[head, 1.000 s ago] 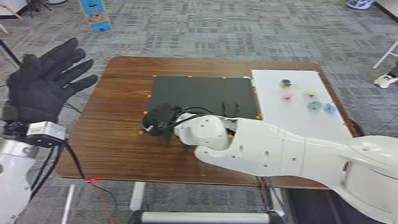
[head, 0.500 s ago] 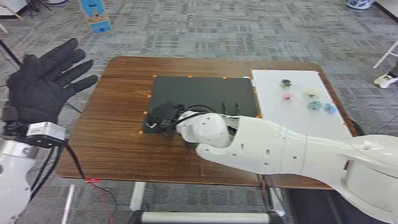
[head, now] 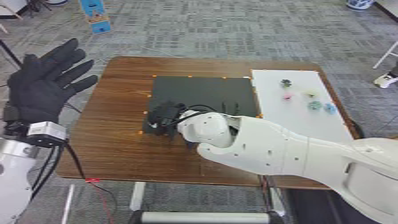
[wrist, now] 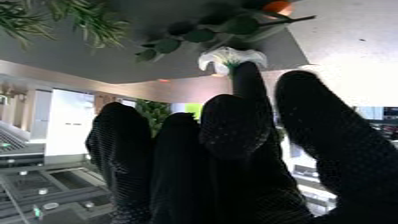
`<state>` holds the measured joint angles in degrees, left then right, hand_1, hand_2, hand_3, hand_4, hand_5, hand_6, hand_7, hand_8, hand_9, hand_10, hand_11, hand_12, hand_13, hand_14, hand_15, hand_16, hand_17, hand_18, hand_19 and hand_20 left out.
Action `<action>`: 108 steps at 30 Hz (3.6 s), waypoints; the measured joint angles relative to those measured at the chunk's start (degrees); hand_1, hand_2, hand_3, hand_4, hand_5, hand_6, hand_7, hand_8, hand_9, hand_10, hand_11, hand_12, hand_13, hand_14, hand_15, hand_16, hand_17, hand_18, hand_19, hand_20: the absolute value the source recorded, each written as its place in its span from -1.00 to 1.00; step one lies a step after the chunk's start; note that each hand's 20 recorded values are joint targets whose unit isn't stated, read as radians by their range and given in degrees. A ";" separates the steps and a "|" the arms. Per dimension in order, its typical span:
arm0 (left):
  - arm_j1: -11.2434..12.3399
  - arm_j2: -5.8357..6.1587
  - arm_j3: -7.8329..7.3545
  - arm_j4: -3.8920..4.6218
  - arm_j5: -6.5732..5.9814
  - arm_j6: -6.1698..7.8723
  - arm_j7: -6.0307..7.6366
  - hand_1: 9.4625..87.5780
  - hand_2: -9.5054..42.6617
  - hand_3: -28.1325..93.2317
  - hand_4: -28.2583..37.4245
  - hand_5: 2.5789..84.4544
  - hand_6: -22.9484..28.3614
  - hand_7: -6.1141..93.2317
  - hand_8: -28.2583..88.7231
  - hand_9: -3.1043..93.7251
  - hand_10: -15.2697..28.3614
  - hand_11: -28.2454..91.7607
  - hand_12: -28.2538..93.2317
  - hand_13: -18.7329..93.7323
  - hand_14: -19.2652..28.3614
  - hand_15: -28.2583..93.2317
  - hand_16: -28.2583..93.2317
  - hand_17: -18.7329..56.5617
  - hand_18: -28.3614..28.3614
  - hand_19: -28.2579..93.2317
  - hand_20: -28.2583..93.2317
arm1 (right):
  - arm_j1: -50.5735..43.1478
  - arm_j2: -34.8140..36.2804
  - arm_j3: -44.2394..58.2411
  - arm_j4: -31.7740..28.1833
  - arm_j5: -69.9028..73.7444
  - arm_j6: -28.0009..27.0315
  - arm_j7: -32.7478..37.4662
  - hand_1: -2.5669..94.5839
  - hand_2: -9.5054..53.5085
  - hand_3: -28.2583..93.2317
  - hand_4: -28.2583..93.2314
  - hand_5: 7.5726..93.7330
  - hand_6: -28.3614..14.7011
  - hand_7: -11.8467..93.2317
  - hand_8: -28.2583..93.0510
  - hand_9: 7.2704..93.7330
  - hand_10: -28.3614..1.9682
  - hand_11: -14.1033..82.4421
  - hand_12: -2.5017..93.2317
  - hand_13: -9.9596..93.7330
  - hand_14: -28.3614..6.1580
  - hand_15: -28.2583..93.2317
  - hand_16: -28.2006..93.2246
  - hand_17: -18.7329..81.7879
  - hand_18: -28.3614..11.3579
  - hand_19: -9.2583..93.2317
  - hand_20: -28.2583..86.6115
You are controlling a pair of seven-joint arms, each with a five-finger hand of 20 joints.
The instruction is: Arrange flowers
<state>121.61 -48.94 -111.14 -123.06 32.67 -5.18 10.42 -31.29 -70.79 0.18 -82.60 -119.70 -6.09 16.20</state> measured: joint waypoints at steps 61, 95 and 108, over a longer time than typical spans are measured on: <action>7.76 -8.19 -2.31 -2.54 0.24 1.72 -0.60 -0.70 -0.84 0.50 -1.00 -0.37 0.01 -0.60 -0.65 -0.43 0.22 -0.32 -0.27 -0.31 0.42 -0.32 -0.47 -0.75 0.91 0.15 -0.52 | -32.42 35.37 37.64 -0.16 -5.74 20.92 23.35 -0.28 -1.00 0.77 -1.00 -0.05 0.19 -0.37 -0.74 0.05 0.09 -0.27 -0.56 0.40 0.13 0.89 -0.05 0.00 -0.65 0.87 0.38; 10.00 -7.41 -5.52 -3.28 0.18 1.57 -0.77 -0.70 -0.84 0.51 -1.00 -0.37 0.01 -0.60 -0.65 -0.44 0.22 -0.32 -0.27 -0.32 0.42 -0.32 -0.47 -0.75 0.93 0.16 -0.53 | -26.34 37.70 30.58 -9.50 -0.25 26.61 14.69 0.23 -1.00 0.81 -1.00 0.56 0.40 0.02 -0.55 0.75 0.47 -0.18 0.00 0.62 0.39 0.85 0.06 0.19 -0.59 0.98 0.40; 3.96 -5.53 -0.90 -1.58 0.35 1.33 -2.42 -0.70 -0.84 0.51 -1.00 -0.37 0.01 -0.60 -0.65 -0.44 0.22 -0.32 -0.27 -0.32 0.42 -0.32 -0.47 -0.75 0.92 0.16 -0.53 | -6.38 18.00 8.78 1.57 3.64 28.39 3.69 0.21 -1.00 0.82 -1.00 0.63 0.43 -0.05 -0.55 0.79 0.49 -0.21 -0.02 0.63 0.38 0.85 0.06 0.19 -0.59 0.98 0.40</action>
<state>125.57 -54.47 -112.03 -124.64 33.02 -3.85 8.00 -37.66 -52.79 8.96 -81.04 -116.06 22.30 19.89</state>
